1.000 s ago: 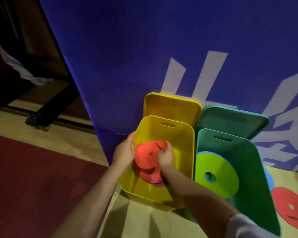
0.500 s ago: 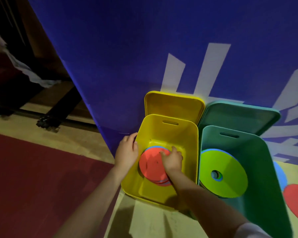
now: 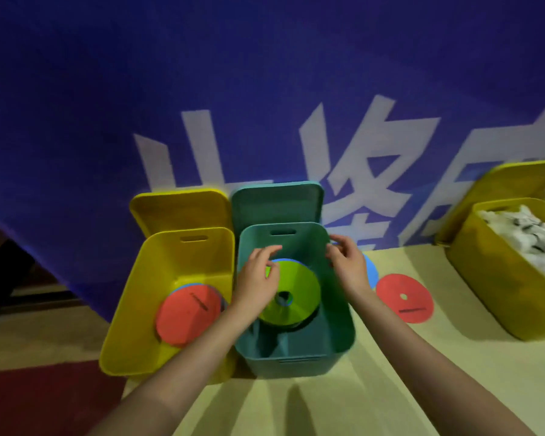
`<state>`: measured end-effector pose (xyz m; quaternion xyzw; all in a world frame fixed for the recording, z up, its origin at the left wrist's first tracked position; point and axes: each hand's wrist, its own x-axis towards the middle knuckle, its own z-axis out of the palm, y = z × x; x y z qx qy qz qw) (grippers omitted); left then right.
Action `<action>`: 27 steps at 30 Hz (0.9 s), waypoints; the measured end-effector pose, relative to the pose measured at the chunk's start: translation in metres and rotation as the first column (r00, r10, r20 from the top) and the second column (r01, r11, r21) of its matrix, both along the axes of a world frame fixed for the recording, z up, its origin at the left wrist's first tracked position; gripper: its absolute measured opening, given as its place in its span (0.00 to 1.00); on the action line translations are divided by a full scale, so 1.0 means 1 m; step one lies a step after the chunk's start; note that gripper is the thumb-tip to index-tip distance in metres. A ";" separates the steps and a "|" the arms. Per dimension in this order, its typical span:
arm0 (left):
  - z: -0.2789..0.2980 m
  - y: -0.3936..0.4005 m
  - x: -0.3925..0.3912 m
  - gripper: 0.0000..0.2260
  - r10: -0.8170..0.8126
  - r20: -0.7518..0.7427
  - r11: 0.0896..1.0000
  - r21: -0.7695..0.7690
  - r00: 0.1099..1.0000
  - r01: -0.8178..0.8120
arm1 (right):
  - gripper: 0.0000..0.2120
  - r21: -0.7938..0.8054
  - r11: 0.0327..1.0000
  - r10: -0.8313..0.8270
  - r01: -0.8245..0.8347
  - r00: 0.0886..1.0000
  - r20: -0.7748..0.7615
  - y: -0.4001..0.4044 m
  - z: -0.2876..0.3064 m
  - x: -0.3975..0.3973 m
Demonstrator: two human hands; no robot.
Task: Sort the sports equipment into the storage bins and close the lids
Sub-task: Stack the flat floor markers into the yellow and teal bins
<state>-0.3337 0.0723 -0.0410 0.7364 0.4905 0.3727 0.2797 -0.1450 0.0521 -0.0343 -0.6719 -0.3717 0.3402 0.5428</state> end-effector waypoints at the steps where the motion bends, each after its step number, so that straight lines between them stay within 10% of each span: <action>1: 0.000 -0.003 0.023 0.16 -0.035 0.006 0.999 -0.026 0.999 0.035 | 0.12 -0.022 0.999 -0.024 0.024 1.000 0.011 -0.010 -0.006 0.022; 12: -0.027 0.001 0.220 0.17 -0.180 -0.120 0.944 -0.298 0.976 0.138 | 0.11 -0.339 0.931 -0.091 0.138 0.985 0.150 -0.061 -0.093 0.221; 27: -0.129 0.083 0.292 0.25 0.008 -0.516 0.792 -0.520 0.857 -0.320 | 0.38 -0.649 0.759 0.279 0.055 0.873 0.400 -0.024 -0.163 0.294</action>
